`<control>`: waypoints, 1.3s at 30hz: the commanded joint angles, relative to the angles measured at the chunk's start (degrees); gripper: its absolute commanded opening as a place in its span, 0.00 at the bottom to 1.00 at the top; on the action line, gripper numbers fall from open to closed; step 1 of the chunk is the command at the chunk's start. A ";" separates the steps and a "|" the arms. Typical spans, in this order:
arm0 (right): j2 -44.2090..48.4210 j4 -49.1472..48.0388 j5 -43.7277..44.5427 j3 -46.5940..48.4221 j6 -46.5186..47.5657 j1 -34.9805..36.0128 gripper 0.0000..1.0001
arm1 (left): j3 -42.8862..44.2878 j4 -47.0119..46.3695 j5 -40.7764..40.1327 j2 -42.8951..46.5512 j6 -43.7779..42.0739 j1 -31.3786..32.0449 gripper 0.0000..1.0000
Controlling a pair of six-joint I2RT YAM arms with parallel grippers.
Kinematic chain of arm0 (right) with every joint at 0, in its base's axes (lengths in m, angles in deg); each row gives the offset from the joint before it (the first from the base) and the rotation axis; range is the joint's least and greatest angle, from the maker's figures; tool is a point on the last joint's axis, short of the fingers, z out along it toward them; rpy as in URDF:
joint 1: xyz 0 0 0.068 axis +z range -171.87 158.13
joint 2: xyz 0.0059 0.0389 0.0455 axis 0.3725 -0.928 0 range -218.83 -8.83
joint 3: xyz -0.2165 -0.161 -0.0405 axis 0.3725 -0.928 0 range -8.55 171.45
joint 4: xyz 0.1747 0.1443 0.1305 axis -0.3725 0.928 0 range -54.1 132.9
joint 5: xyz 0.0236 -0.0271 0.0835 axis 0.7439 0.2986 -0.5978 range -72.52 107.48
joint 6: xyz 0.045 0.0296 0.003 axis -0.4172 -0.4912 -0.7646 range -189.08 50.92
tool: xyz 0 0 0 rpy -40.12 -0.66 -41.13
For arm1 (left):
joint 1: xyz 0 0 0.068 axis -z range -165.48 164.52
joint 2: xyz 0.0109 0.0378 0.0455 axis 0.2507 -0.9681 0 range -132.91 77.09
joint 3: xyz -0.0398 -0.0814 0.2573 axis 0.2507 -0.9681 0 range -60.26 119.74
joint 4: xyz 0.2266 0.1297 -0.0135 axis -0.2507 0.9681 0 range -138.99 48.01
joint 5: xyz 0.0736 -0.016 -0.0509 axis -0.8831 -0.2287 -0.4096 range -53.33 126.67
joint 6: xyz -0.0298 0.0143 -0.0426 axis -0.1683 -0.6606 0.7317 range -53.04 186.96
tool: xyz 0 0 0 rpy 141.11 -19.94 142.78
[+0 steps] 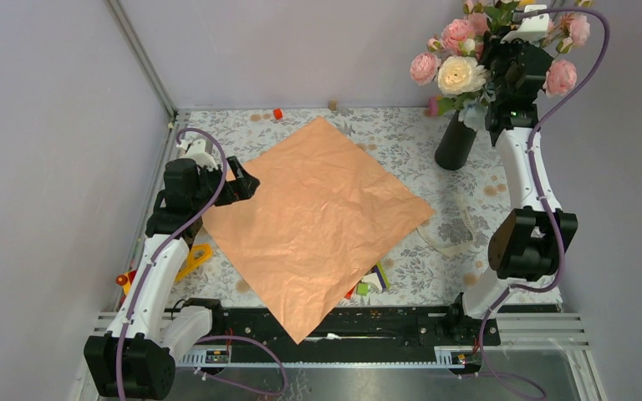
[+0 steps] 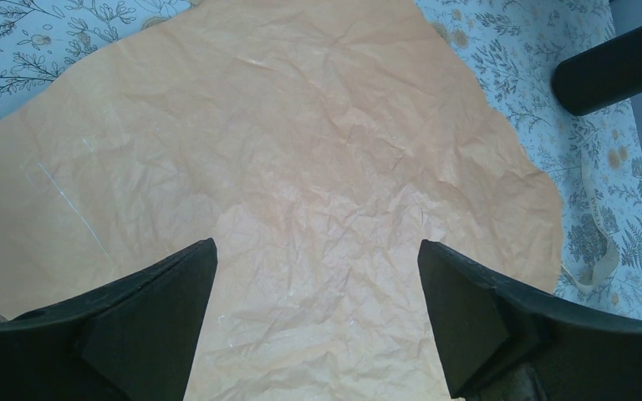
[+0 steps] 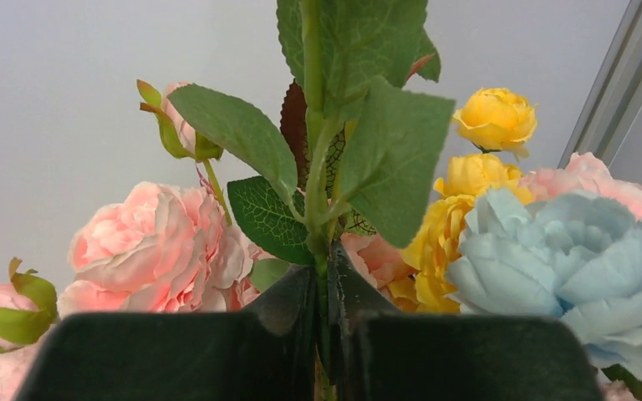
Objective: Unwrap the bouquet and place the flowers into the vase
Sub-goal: Insert the fake flower into the vase.
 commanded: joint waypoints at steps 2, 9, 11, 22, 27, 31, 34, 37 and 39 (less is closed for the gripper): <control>3.29 -5.21 1.94 -4.10 0.19 0.20 0.00 | 0.57 -2.54 1.00 -0.03 0.19 -0.39 0.99; 3.90 -5.82 2.68 -6.71 1.03 0.20 0.05 | 0.57 -2.54 1.03 -0.26 0.19 -0.39 0.99; 4.23 -5.82 2.55 -6.87 1.03 0.20 0.10 | 0.60 -2.54 1.11 -0.30 0.19 -0.39 0.99; 7.37 -5.00 1.47 -6.39 1.45 0.20 0.39 | 0.66 -2.45 1.53 -0.29 0.19 -0.39 0.99; 8.50 -4.94 1.36 -6.29 1.24 0.20 0.51 | 0.74 -2.45 1.51 -0.17 0.19 -0.39 0.99; 9.22 -4.14 1.54 -5.69 1.12 0.20 0.61 | 0.75 -2.37 1.49 -0.12 0.19 -0.39 0.99; 9.86 -3.87 1.58 -5.63 1.14 0.20 0.67 | 0.75 -2.37 1.53 -0.04 0.19 -0.39 0.99; 10.66 -3.48 2.07 -5.49 1.21 0.20 0.72 | 0.75 -2.33 1.53 -0.04 0.19 -0.39 0.99; 10.99 -3.02 2.67 -5.05 1.57 0.20 0.75 | 0.75 -2.32 1.56 -0.04 0.19 -0.39 0.99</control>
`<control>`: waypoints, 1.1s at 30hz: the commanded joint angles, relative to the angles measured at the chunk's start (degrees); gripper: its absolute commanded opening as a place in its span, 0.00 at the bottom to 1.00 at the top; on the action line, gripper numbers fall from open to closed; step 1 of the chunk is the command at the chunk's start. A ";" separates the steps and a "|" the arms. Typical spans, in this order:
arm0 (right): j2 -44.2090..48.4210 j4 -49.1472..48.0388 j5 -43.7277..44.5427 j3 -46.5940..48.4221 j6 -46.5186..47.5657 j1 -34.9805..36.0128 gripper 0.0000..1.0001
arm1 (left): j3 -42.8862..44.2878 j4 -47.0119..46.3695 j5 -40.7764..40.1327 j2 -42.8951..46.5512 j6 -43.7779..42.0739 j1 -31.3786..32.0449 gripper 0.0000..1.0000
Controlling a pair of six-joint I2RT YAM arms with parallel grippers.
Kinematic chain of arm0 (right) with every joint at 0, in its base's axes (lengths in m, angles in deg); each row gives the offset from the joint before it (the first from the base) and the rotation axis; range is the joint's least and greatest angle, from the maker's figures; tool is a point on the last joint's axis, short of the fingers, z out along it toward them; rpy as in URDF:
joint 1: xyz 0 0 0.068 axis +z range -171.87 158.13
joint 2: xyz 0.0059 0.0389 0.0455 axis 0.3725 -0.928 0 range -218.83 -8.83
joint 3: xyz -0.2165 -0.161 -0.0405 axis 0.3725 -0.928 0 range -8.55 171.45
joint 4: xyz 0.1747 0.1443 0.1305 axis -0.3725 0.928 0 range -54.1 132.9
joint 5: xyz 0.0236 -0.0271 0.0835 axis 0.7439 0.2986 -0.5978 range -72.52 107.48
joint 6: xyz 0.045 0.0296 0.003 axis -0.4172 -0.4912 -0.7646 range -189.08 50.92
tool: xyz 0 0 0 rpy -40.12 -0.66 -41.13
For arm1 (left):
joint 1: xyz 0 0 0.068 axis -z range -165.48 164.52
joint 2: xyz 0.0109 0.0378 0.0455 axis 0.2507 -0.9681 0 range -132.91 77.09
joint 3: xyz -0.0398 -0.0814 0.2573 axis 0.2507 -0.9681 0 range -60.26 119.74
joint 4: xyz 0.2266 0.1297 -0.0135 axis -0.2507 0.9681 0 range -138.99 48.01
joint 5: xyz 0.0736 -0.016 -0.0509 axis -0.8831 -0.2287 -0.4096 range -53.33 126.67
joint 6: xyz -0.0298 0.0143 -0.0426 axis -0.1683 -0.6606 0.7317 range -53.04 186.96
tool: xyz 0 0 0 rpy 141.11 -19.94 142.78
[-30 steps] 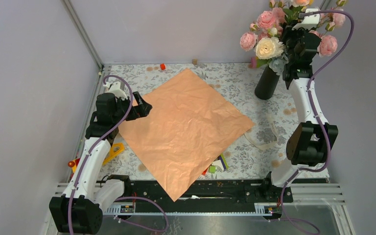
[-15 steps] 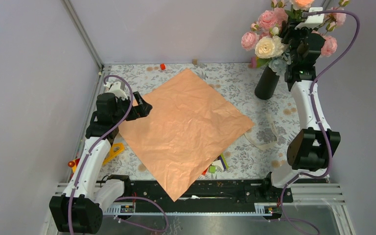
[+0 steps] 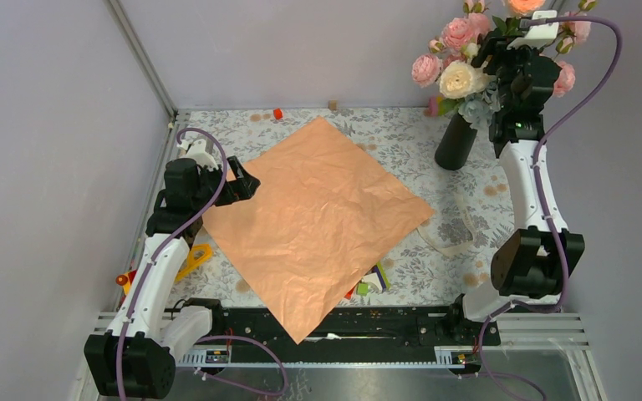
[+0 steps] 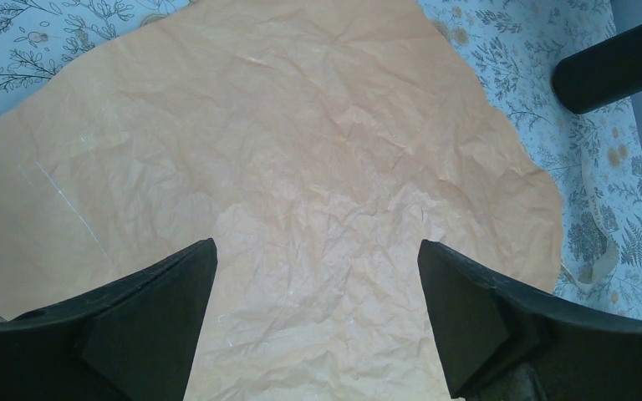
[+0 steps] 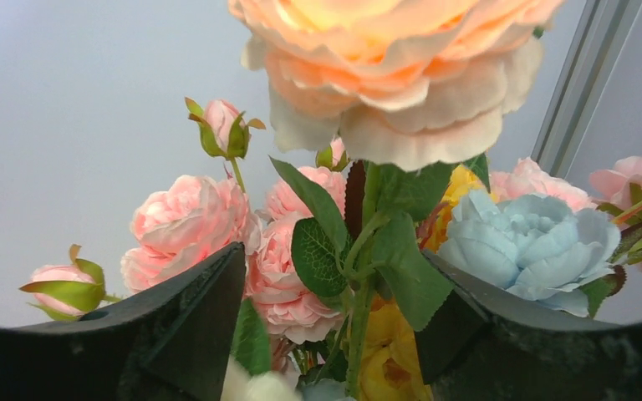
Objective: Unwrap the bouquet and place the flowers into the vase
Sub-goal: Insert the fake flower into the vase, then reset both arms
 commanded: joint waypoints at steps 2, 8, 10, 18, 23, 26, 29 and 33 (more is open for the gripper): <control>4.14 -0.52 2.10 1.95 1.10 0.20 0.80 | 0.75 -2.37 1.49 0.27 0.21 -0.35 0.99; 7.05 -0.17 4.78 -0.28 1.59 0.20 0.86 | 0.80 -2.31 1.35 0.27 0.21 -0.35 0.99; 8.21 -0.01 7.04 -1.37 1.83 0.20 0.88 | 0.83 -2.30 1.29 0.36 0.21 -0.35 0.99; 13.60 1.17 7.31 -5.61 2.02 0.20 0.92 | 0.92 -2.12 0.76 0.53 0.21 -0.35 0.99; 16.16 3.64 6.23 -7.28 0.34 0.20 0.92 | 0.92 -1.96 -0.12 0.95 0.04 -0.35 0.99; 17.92 5.59 6.26 -8.45 -0.70 0.20 0.93 | 0.86 -1.86 -1.03 1.46 -0.18 -0.35 0.99; 19.55 8.36 6.31 -9.07 -1.88 0.20 0.93 | 0.83 -1.77 -2.26 2.12 -0.39 -0.48 0.99; 22.30 11.91 5.34 -10.91 -4.31 0.20 0.93 | 0.59 -1.60 -4.52 3.17 -0.57 -0.43 0.99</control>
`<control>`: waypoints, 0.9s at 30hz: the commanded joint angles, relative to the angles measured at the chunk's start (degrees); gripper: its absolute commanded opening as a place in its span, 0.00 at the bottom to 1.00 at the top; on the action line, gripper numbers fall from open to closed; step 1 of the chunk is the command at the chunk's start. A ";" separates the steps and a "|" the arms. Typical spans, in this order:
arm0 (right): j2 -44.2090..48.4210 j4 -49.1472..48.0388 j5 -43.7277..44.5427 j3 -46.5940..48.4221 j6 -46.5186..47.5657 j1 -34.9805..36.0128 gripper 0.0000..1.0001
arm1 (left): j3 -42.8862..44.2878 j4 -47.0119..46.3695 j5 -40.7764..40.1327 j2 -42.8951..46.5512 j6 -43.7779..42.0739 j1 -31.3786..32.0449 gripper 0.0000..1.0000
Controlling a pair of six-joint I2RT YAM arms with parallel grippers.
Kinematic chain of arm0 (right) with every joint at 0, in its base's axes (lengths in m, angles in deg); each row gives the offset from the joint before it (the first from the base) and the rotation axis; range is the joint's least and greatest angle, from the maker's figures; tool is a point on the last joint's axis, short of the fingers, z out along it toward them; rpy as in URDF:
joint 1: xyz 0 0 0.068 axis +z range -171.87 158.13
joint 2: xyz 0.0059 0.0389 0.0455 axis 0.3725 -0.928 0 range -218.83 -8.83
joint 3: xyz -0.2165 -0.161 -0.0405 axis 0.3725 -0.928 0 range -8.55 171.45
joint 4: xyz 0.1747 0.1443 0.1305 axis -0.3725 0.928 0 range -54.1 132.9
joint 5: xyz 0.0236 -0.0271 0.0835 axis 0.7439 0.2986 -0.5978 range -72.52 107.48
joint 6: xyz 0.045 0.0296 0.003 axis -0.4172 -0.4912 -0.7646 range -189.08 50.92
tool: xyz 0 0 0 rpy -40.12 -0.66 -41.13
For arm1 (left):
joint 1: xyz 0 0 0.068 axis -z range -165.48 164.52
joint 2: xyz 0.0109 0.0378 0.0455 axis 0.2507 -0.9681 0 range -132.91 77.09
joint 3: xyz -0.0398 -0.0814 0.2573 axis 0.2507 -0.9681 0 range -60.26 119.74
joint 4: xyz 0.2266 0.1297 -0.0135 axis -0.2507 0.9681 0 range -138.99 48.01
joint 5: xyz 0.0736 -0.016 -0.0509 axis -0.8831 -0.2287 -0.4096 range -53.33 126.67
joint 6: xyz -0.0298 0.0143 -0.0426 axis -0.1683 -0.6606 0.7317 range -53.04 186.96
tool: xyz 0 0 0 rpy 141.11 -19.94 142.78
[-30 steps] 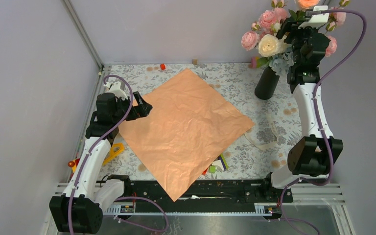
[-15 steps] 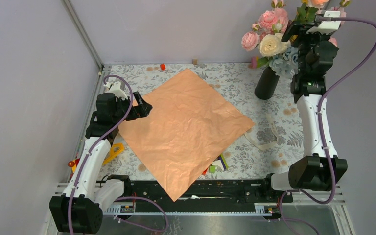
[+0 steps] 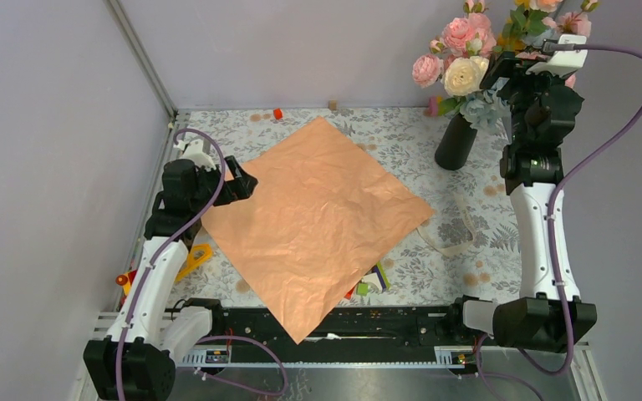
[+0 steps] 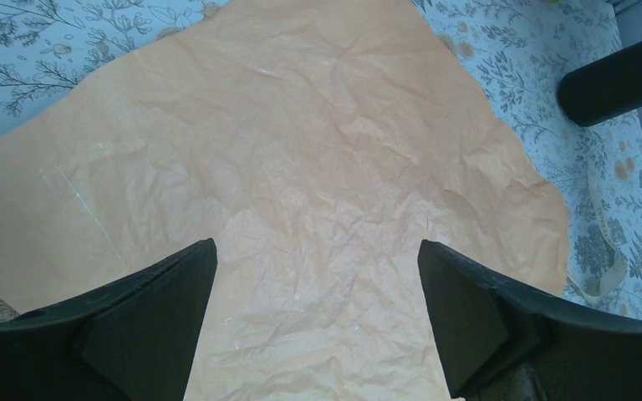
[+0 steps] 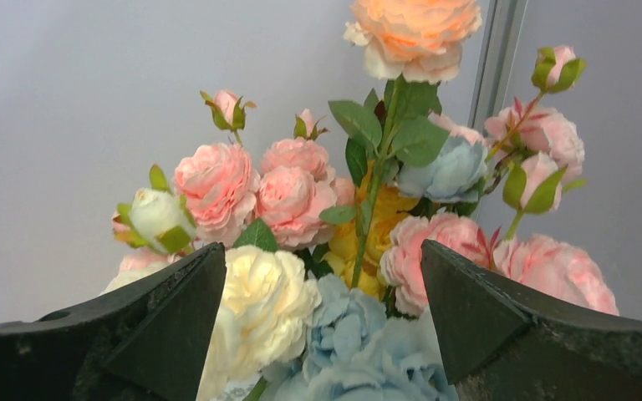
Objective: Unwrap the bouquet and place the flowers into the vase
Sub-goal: Reset both arms
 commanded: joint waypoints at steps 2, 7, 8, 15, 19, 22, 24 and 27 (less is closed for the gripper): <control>5.72 4.84 -2.61 -2.66 -4.09 0.20 0.93 | 0.36 -1.60 -5.00 2.95 -0.56 -0.39 0.99; 10.11 12.70 -5.04 -5.00 -6.52 0.19 0.93 | -0.18 -1.89 -9.77 5.43 -0.56 -0.39 0.99; 10.88 14.21 -5.28 -5.32 -7.06 0.20 0.93 | -0.34 -2.00 -10.93 6.06 -0.44 -0.39 0.99; 18.36 25.25 -7.03 -12.09 -10.58 0.20 0.93 | -2.01 -3.93 -18.53 12.35 -0.62 -0.39 0.99; 22.56 26.15 -7.98 -18.31 -9.81 0.20 0.92 | -1.63 -2.72 -22.20 15.98 -1.67 -0.39 0.99; 25.15 26.27 -7.19 -23.09 -8.54 0.20 0.92 | -1.67 0.23 -26.93 18.65 -2.88 -0.39 0.99; 26.86 23.54 -7.04 -28.14 -8.93 0.20 0.91 | -2.28 1.55 -28.44 20.08 -3.87 -0.39 0.99; 28.55 18.53 -7.25 -33.42 -10.50 0.20 0.91 | -3.83 2.09 -28.14 21.66 -4.16 -0.39 0.99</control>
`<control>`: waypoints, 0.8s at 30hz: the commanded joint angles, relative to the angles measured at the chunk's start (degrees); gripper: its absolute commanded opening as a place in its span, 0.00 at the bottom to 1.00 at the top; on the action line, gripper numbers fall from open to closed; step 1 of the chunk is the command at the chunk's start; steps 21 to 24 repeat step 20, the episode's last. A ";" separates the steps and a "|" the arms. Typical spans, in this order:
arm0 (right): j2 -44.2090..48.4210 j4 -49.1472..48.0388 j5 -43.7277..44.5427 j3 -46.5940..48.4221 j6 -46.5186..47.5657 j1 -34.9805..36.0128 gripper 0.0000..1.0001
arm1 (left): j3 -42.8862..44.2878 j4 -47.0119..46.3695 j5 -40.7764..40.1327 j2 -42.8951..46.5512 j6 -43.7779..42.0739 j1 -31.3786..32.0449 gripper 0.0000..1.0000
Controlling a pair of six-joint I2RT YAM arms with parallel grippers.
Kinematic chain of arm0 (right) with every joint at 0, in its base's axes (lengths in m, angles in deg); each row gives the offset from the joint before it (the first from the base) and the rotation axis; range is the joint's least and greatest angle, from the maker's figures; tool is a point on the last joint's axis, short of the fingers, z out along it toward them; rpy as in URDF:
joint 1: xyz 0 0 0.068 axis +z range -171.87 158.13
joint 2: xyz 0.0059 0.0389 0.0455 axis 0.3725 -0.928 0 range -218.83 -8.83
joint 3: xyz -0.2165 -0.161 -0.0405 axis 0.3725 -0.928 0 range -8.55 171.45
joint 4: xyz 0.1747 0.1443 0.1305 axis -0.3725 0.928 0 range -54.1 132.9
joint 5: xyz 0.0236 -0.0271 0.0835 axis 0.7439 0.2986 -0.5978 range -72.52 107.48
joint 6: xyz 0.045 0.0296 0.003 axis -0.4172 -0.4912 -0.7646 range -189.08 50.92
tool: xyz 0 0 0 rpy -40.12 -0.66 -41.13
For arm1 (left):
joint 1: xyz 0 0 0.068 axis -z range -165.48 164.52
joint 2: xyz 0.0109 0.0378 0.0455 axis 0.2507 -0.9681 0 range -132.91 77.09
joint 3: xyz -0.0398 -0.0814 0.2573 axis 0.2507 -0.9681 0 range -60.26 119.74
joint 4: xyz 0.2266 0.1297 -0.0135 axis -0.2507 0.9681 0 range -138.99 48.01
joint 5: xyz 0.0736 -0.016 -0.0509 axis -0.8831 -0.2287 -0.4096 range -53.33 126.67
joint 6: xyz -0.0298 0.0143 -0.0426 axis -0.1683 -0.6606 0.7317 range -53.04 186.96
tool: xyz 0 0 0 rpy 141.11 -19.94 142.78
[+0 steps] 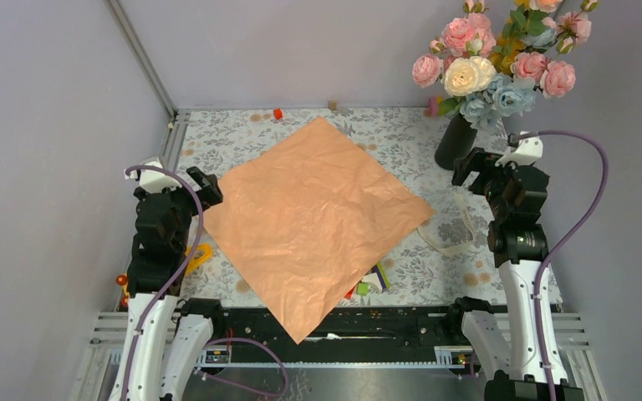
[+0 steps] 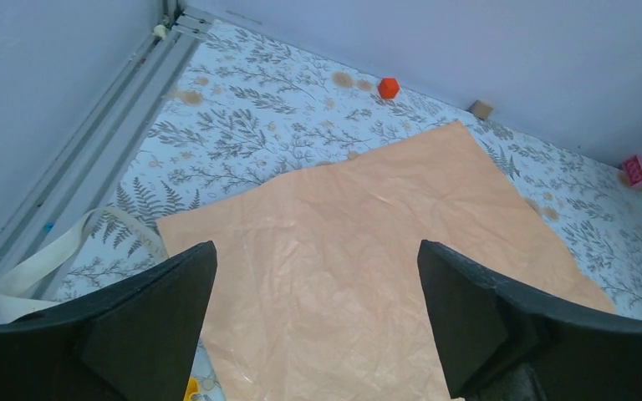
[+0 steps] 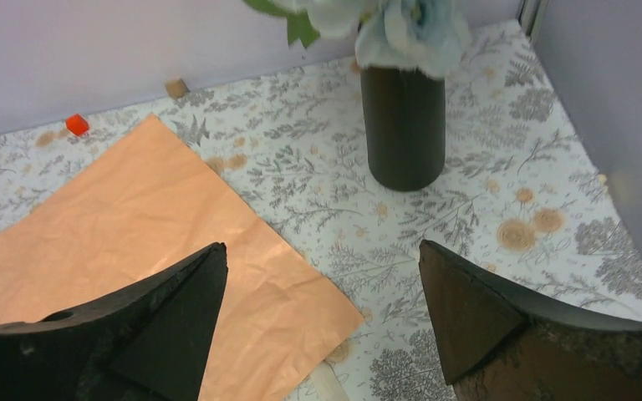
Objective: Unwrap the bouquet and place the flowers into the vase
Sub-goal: Reset both arms
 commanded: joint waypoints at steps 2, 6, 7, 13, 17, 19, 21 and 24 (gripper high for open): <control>2.71 -7.71 -0.79 -7.91 -2.21 0.19 0.90 | -2.03 1.13 -3.14 2.15 -1.73 -0.37 0.99; 3.30 -8.77 -0.66 -10.07 -2.58 0.20 0.90 | -2.11 1.38 -2.46 1.56 -1.46 -0.37 0.99; 3.32 -8.82 -0.72 -9.86 -2.56 0.20 0.90 | -1.99 1.34 -2.31 1.48 -1.45 -0.37 0.99; 3.16 -8.14 -1.01 -8.92 -2.25 0.20 0.90 | -1.97 1.11 -2.24 1.37 -1.79 -0.37 0.99; 3.06 -7.83 -0.75 -8.34 -1.79 0.20 0.90 | -2.25 0.83 -1.66 1.72 -2.64 -0.37 0.99; 3.01 -7.65 -0.68 -7.86 -1.58 0.20 0.90 | -2.41 0.42 -1.50 1.87 -2.44 -0.37 0.99; 3.02 -7.57 -0.59 -7.69 -1.52 0.20 0.90 | -2.36 0.41 -1.39 1.77 -2.23 -0.37 0.99; 3.02 -7.57 -0.59 -7.69 -1.52 0.20 0.90 | -2.36 0.41 -1.39 1.77 -2.23 -0.37 0.99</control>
